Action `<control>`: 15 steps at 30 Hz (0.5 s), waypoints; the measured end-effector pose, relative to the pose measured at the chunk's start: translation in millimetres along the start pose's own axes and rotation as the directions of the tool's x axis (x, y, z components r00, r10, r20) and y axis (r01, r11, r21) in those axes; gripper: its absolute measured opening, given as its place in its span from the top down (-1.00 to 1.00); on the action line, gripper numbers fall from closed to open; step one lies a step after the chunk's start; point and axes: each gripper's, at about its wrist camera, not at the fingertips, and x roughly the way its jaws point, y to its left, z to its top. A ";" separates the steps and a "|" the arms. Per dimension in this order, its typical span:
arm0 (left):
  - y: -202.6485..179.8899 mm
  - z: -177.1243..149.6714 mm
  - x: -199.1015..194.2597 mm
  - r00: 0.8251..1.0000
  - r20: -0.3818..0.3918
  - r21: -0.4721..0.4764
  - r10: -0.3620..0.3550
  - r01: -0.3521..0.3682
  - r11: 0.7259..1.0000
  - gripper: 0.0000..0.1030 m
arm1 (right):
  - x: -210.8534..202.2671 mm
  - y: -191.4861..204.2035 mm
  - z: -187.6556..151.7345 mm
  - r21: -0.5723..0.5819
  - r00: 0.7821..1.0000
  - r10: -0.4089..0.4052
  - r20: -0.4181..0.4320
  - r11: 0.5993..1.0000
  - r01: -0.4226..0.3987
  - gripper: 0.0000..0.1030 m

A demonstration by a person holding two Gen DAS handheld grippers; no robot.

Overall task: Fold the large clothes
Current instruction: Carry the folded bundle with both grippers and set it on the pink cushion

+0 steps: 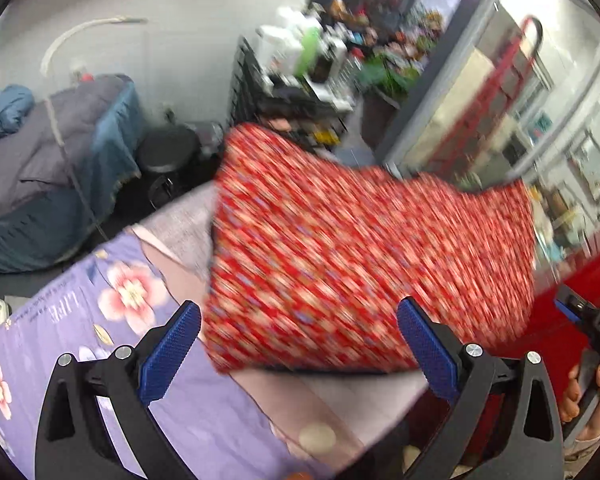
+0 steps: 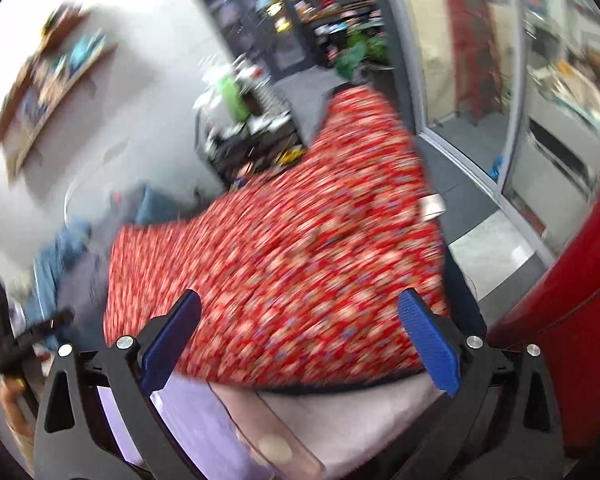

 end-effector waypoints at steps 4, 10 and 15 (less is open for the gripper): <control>-39.0 -9.8 5.7 0.998 -0.042 0.099 0.046 -0.042 0.994 -0.88 | 0.4 46.5 -18.0 -0.184 0.990 -0.128 -0.060 0.976 0.115 -0.89; -75.9 -25.5 11.0 0.989 -0.036 0.213 0.141 -0.130 0.968 -0.88 | 8.8 72.8 -40.0 -0.318 0.965 -0.251 -0.069 0.923 0.217 -0.89; -89.7 -35.4 18.2 0.985 -0.054 0.253 0.165 -0.146 0.956 -0.88 | 12.0 70.8 -44.8 -0.296 0.961 -0.261 -0.096 0.929 0.222 -0.89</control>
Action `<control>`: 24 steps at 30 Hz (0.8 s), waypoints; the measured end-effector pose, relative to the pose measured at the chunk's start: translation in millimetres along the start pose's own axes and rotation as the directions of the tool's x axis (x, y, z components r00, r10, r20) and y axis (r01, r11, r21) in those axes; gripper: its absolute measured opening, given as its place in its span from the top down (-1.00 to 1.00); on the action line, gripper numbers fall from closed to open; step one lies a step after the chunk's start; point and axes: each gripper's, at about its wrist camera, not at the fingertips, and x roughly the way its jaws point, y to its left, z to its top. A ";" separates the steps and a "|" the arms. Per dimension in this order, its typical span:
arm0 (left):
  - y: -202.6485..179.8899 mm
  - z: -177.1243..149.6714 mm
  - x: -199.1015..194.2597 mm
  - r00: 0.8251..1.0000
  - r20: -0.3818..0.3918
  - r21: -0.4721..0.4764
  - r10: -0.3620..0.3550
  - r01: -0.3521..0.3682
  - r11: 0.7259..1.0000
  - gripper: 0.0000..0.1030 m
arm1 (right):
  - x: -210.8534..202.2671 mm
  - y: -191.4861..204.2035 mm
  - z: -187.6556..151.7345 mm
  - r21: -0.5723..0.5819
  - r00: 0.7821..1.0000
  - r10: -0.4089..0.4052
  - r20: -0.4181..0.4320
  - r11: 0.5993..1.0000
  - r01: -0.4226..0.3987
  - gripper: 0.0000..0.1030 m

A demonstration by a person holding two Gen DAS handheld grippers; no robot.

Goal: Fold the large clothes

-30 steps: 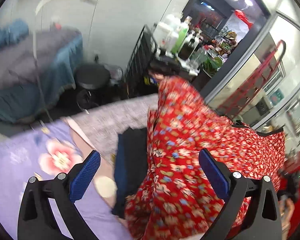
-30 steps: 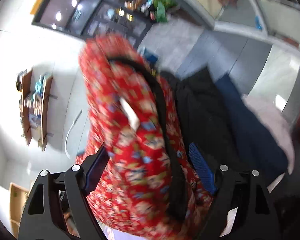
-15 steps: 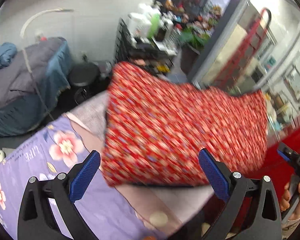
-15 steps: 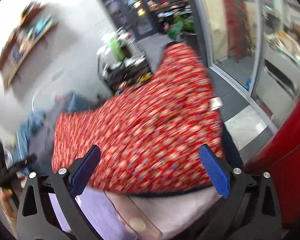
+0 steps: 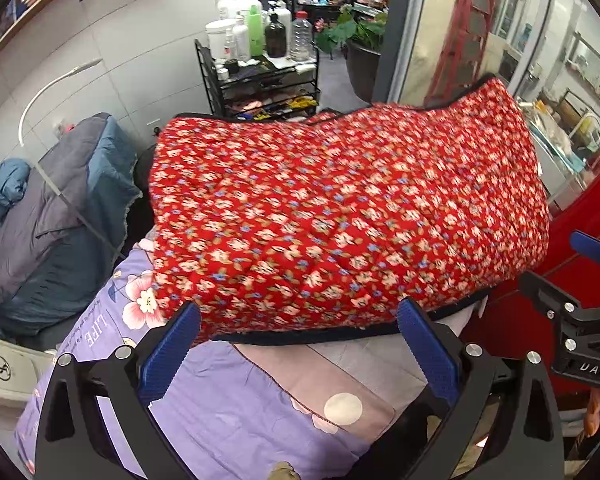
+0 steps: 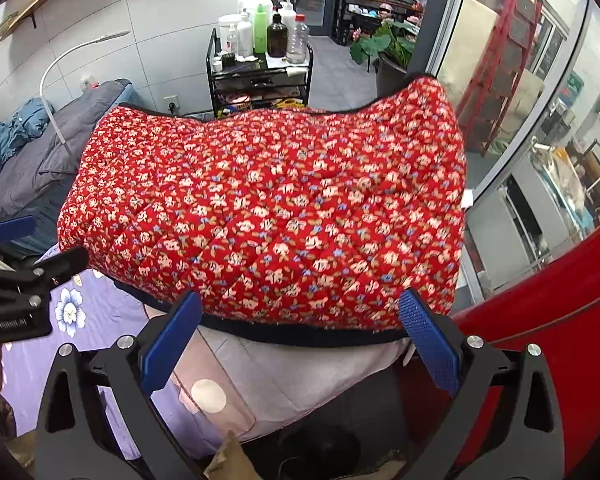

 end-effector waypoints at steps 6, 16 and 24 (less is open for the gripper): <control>-4.7 -2.7 5.9 1.000 -0.014 0.016 0.024 -0.024 1.000 -0.88 | 7.4 -6.2 -0.2 0.019 1.000 -0.002 -0.012 1.000 0.003 -0.89; -1.2 -4.4 6.0 0.998 -0.024 0.004 0.056 -0.056 0.998 -0.88 | 7.0 -2.2 -5.7 0.013 1.000 0.000 -0.027 1.000 0.000 -0.89; 1.4 -5.4 7.3 0.998 -0.029 -0.004 0.055 -0.055 0.998 -0.88 | 5.8 1.9 -9.3 0.002 1.000 0.004 -0.031 1.000 -0.004 -0.89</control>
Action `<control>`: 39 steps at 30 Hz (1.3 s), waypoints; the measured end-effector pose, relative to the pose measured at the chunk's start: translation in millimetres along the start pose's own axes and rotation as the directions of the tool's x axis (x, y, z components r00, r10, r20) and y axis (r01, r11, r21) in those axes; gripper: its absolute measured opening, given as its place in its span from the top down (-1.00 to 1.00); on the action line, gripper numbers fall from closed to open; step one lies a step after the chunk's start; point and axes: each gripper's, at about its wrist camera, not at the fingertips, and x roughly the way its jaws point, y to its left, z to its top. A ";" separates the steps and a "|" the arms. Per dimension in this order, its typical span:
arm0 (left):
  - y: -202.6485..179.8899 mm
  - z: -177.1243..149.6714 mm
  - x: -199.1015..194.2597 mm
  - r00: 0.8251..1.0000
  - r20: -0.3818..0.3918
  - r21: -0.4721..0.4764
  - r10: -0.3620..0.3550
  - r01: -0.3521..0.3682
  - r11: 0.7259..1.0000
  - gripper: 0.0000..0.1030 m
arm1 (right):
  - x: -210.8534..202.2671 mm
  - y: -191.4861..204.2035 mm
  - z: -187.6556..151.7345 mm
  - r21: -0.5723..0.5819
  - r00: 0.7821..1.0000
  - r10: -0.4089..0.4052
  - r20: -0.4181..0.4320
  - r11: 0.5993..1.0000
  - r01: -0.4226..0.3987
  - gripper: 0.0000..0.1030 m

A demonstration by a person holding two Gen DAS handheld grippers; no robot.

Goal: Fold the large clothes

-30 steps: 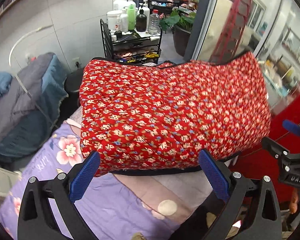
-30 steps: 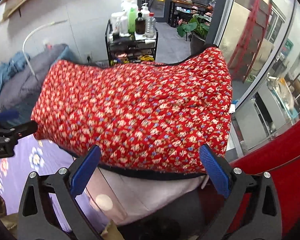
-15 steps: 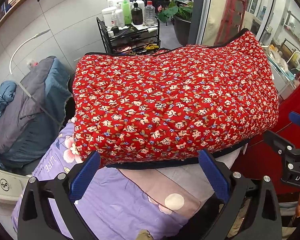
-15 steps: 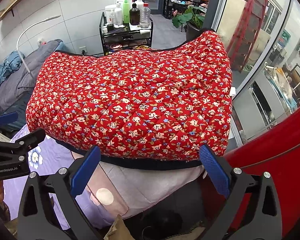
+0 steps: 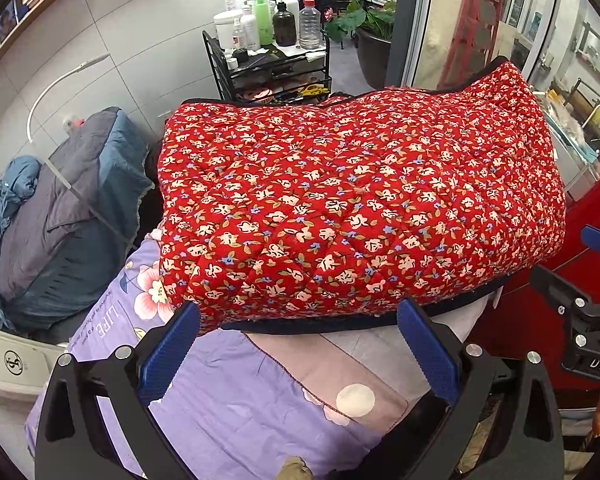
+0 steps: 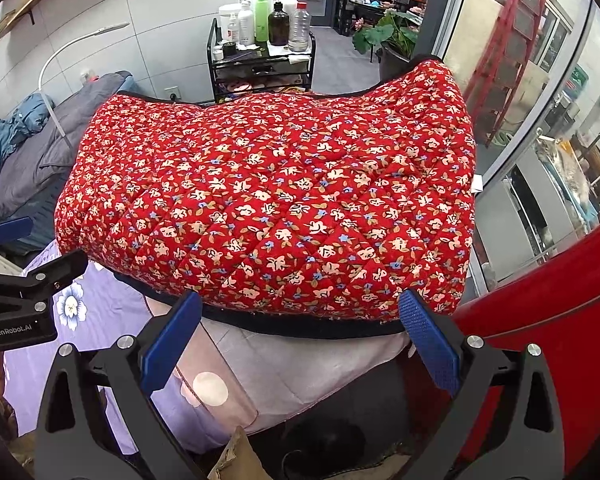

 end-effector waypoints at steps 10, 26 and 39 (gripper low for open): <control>-2.7 -4.1 -1.5 1.000 0.009 0.010 0.007 -0.007 1.000 -0.88 | -0.8 -0.5 -4.6 0.005 1.000 -0.001 -0.003 1.000 0.001 -0.89; -0.2 -11.2 4.1 0.999 -0.033 -0.012 -0.008 0.008 1.000 -0.88 | -1.0 0.3 -11.8 0.016 1.000 0.003 -0.002 1.000 -0.003 -0.89; -0.3 -11.3 2.4 1.000 -0.006 -0.006 -0.008 0.008 1.000 -0.88 | 0.2 1.4 -14.1 0.023 1.000 0.007 -0.003 1.000 -0.007 -0.89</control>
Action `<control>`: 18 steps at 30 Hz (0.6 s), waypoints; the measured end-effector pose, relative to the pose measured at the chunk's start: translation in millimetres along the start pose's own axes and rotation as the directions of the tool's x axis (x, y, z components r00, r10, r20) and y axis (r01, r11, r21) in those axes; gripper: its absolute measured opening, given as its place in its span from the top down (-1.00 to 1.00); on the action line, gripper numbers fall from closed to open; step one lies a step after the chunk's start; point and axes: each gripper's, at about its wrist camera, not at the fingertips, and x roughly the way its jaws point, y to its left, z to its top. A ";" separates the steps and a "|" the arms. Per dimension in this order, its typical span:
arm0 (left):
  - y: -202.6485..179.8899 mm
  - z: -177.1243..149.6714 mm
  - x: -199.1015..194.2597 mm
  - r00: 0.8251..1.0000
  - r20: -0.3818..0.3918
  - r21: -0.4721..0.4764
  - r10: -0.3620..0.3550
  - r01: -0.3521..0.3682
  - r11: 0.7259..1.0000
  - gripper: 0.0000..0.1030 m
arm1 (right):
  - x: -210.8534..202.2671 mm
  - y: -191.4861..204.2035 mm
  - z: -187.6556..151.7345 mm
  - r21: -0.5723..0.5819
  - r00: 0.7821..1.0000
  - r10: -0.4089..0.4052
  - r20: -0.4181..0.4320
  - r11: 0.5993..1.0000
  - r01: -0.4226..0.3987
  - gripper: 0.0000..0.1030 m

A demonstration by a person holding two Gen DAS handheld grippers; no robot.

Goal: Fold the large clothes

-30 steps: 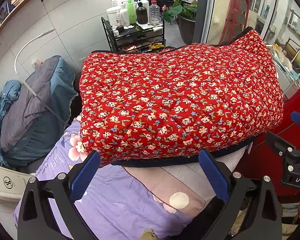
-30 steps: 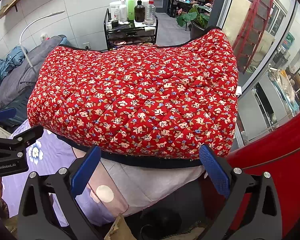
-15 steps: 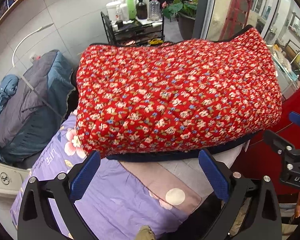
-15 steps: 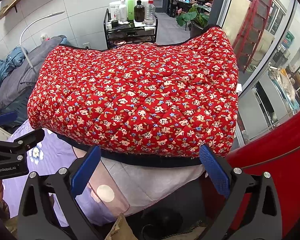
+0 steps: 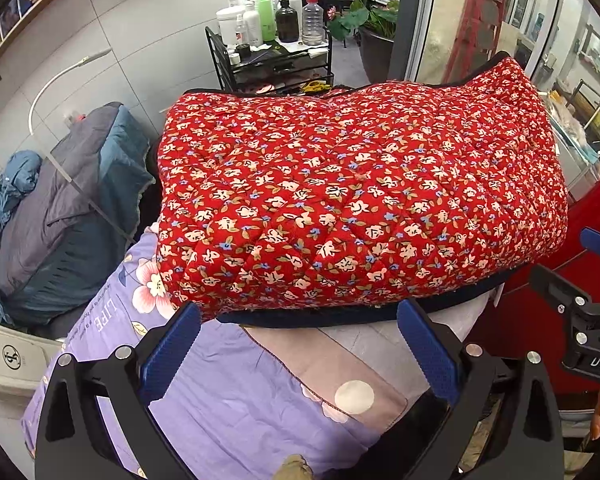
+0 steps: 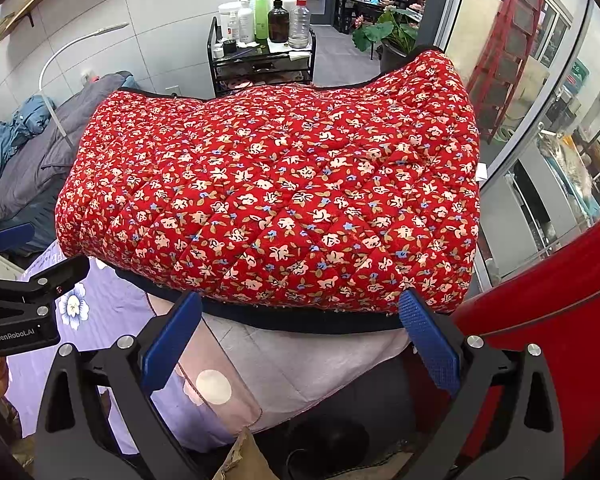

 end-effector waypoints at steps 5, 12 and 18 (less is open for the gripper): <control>-2.0 -0.2 -0.8 1.000 0.003 0.007 0.024 -0.024 1.000 -0.88 | 0.0 0.6 -0.8 0.000 1.000 -0.001 0.000 1.000 0.001 -0.89; 0.0 -1.0 3.9 1.000 -0.020 -0.003 0.019 -0.019 1.000 -0.88 | 1.0 0.9 -0.5 0.001 1.000 0.003 -0.002 1.000 -0.003 -0.89; -2.7 -2.4 3.4 0.999 -0.011 0.010 0.035 -0.035 0.999 -0.88 | 1.1 1.0 -1.6 0.002 1.000 0.007 -0.002 1.000 -0.007 -0.89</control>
